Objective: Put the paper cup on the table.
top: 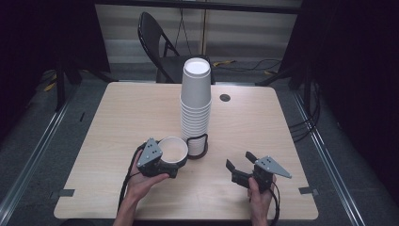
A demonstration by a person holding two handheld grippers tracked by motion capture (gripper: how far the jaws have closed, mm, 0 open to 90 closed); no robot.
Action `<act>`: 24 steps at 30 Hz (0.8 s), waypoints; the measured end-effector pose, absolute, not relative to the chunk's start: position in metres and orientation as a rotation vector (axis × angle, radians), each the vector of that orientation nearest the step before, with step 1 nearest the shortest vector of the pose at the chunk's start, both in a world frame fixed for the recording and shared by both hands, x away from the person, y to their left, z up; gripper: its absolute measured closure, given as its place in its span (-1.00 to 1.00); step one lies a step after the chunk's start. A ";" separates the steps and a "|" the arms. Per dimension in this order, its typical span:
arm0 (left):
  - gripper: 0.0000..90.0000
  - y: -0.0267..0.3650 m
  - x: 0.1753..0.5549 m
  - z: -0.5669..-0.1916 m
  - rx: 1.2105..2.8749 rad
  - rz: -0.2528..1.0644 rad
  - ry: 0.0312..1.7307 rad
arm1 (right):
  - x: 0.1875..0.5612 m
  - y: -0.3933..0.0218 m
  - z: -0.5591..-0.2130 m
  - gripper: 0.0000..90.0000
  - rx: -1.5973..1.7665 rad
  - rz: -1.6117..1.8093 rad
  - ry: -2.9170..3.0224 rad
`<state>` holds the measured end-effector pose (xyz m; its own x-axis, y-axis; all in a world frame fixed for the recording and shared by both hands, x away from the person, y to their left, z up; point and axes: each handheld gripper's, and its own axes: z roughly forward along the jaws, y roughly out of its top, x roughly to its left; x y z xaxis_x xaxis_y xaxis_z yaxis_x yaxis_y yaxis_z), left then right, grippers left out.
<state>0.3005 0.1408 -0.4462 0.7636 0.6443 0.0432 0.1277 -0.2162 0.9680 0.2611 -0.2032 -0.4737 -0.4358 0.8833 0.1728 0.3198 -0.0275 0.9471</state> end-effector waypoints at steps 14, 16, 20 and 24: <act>-0.76 0.167 0.329 -0.438 1.664 0.603 0.759 | 0.261 -0.206 -0.491 -0.70 1.244 1.368 1.672; -0.76 0.169 0.333 -0.434 1.661 0.601 0.753 | 0.260 -0.206 -0.491 -0.70 1.239 1.372 1.667; -0.77 0.172 0.342 -0.429 1.658 0.612 0.755 | 0.261 -0.204 -0.493 -0.69 1.227 1.375 1.664; -0.77 0.174 0.356 -0.427 1.661 0.595 0.765 | 0.263 -0.204 -0.495 -0.70 1.218 1.378 1.674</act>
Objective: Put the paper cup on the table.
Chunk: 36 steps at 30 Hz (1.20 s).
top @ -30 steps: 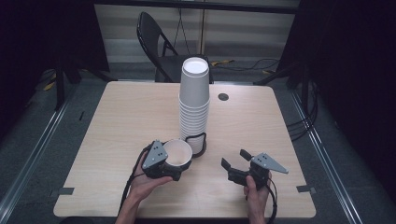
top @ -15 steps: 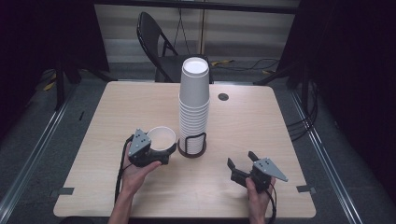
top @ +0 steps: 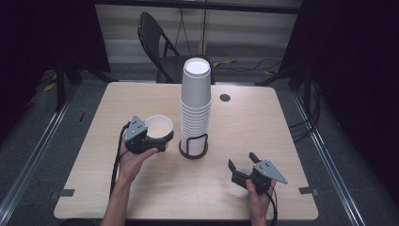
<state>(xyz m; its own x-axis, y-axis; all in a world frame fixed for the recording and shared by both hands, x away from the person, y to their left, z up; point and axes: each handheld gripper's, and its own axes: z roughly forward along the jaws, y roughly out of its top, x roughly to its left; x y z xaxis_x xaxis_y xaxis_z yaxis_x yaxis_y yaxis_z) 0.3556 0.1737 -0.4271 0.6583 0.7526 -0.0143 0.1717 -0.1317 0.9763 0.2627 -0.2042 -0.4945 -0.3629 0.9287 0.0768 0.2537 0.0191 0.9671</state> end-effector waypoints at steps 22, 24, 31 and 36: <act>-0.79 0.184 0.427 -0.440 1.655 0.562 0.886 | 0.259 -0.203 -0.495 -0.70 1.186 1.371 1.626; -0.79 0.184 0.432 -0.446 1.661 0.573 0.893 | 0.259 -0.203 -0.495 -0.70 1.182 1.375 1.634; -0.79 0.181 0.442 -0.462 1.682 0.555 0.915 | 0.259 -0.202 -0.495 -0.70 1.180 1.366 1.640; -0.79 0.180 0.445 -0.467 1.692 0.561 0.922 | 0.259 -0.202 -0.495 -0.70 1.178 1.367 1.644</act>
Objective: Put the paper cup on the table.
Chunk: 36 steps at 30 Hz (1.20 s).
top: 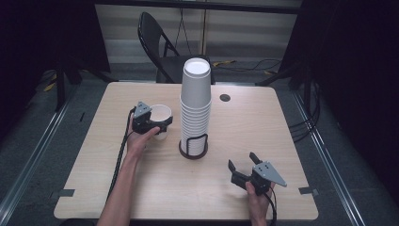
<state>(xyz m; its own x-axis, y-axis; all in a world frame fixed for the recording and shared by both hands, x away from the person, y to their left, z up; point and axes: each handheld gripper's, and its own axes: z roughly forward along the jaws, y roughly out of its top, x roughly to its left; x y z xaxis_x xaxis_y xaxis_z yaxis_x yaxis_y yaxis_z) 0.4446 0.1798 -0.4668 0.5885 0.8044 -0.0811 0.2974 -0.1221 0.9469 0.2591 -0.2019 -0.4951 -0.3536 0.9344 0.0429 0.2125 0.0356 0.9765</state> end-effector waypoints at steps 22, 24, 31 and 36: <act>-0.75 0.185 0.439 -0.477 1.773 0.488 0.980 | 0.260 -0.203 -0.495 -0.69 1.185 1.367 1.641; -0.72 0.184 0.437 -0.478 1.798 0.506 0.976 | 0.260 -0.203 -0.495 -0.69 1.188 1.368 1.643; -0.67 0.183 0.436 -0.483 1.848 0.528 0.996 | 0.260 -0.203 -0.495 -0.69 1.187 1.369 1.644; -0.66 0.183 0.436 -0.487 1.869 0.525 1.014 | 0.259 -0.203 -0.495 -0.69 1.187 1.374 1.639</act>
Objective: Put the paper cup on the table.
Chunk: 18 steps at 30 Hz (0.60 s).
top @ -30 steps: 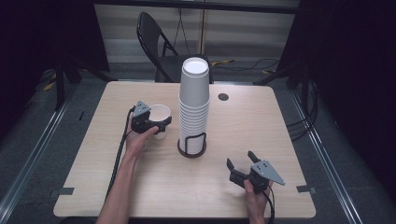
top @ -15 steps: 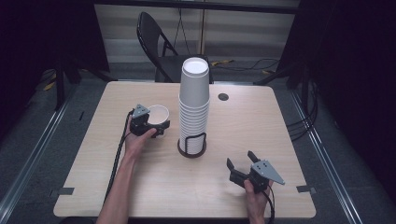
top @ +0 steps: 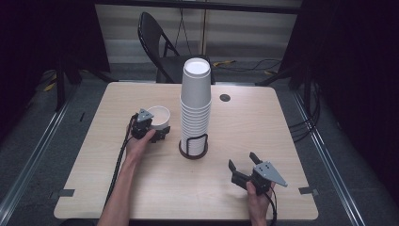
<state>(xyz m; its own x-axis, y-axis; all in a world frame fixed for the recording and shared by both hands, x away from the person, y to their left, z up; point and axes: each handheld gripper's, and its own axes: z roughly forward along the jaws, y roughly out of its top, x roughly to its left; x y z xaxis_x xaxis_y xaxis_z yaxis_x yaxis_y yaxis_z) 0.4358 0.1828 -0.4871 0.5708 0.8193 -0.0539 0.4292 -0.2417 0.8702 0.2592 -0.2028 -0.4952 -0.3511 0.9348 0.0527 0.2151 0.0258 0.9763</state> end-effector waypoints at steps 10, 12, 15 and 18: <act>-0.65 0.188 0.425 -0.493 1.857 0.531 1.003 | 0.259 -0.203 -0.495 -0.69 1.186 1.383 1.640; -0.65 0.188 0.423 -0.493 1.860 0.537 0.997 | 0.259 -0.204 -0.495 -0.69 1.181 1.382 1.639; -0.65 0.191 0.420 -0.494 1.854 0.538 1.019 | 0.259 -0.204 -0.495 -0.69 1.179 1.385 1.637; -0.66 0.195 0.416 -0.491 1.834 0.539 1.016 | 0.259 -0.204 -0.495 -0.69 1.178 1.385 1.639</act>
